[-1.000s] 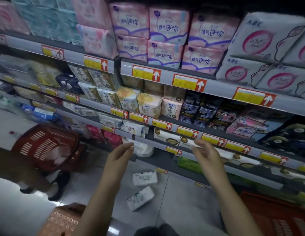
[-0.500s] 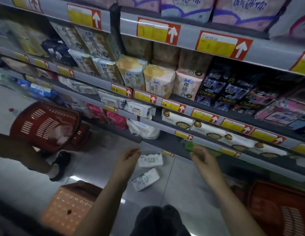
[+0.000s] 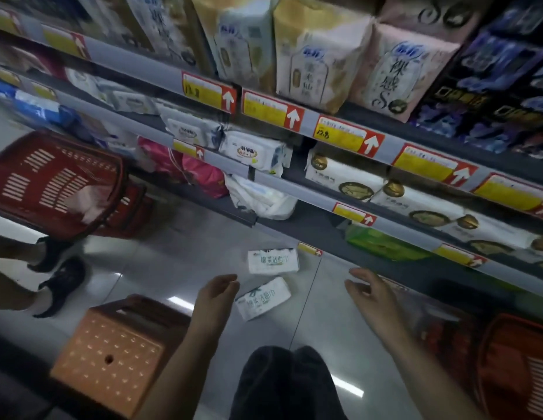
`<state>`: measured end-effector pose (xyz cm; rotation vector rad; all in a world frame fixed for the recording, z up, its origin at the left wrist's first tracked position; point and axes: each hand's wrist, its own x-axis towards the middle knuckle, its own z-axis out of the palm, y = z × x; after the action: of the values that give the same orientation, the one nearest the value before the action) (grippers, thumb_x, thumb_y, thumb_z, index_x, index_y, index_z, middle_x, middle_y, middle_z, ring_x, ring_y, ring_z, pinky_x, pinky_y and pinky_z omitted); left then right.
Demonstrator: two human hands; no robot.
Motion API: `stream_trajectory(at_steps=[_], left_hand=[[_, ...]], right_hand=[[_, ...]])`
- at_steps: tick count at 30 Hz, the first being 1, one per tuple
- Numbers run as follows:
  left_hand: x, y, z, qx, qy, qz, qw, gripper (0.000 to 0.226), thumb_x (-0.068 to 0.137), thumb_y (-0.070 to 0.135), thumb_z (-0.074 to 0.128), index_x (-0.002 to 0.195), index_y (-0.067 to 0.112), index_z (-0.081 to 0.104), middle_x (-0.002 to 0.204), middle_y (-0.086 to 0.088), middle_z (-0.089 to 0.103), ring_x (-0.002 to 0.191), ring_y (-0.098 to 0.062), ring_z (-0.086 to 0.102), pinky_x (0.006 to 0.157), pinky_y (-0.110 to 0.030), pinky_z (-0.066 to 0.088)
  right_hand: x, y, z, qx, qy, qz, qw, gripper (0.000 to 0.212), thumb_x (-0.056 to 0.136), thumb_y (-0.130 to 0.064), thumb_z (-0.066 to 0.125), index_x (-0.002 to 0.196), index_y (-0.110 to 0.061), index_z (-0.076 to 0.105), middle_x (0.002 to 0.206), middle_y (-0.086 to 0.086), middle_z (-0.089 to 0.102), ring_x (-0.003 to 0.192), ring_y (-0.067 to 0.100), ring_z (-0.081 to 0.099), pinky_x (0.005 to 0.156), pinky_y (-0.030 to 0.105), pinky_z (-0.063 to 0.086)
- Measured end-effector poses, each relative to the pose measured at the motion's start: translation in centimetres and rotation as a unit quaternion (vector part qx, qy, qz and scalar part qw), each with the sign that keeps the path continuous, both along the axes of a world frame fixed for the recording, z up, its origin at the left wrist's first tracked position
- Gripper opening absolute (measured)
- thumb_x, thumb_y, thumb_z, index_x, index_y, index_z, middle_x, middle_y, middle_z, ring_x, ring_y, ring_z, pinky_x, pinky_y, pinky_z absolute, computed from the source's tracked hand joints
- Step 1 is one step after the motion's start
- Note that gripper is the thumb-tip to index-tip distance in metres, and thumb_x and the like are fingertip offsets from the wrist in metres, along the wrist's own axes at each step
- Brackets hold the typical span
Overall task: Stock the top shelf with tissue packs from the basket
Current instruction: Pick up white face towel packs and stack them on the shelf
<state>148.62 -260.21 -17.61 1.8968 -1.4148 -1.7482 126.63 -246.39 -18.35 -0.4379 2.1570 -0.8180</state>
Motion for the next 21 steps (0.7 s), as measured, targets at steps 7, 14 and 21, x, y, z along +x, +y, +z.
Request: stream_trajectory(at_steps=[7,14,21], left_hand=[[0.4,-1.4,-7.5,0.006,-0.025,0.005,1.000,0.025,0.097,0.012,0.053,0.120,0.009,0.062,0.116,-0.009,0.064,0.105,-0.023,0.059,0.073,-0.027,0.043],[1.6,-1.2,-16.2,0.027,-0.056,0.001,0.998,0.028,0.096,0.012,0.054,0.122,0.006,0.062,0.117,-0.013,0.065,0.108,-0.026,0.060,0.079,-0.029,0.040],[2.7,-1.5,-24.6,0.052,-0.096,0.018,0.994,0.029,0.096,0.012,0.055,0.123,0.007,0.061,0.114,-0.014,0.065,0.100,-0.024,0.059,0.074,-0.029,0.040]], right_hand=[[0.8,-1.3,-8.6,0.026,-0.013,0.028,0.999,0.032,0.094,-0.016,0.057,0.125,-0.014,0.055,0.132,0.002,0.054,0.118,0.018,0.052,0.089,0.025,0.039],[2.3,-1.3,-18.0,0.073,-0.043,0.048,0.995,0.035,0.094,-0.017,0.055,0.129,-0.015,0.051,0.137,0.003,0.050,0.121,0.020,0.050,0.087,0.023,0.037],[3.0,-1.1,-26.7,0.107,-0.075,0.052,0.990,0.040,0.095,-0.018,0.054,0.134,-0.015,0.044,0.142,0.006,0.044,0.127,0.023,0.046,0.090,0.025,0.036]])
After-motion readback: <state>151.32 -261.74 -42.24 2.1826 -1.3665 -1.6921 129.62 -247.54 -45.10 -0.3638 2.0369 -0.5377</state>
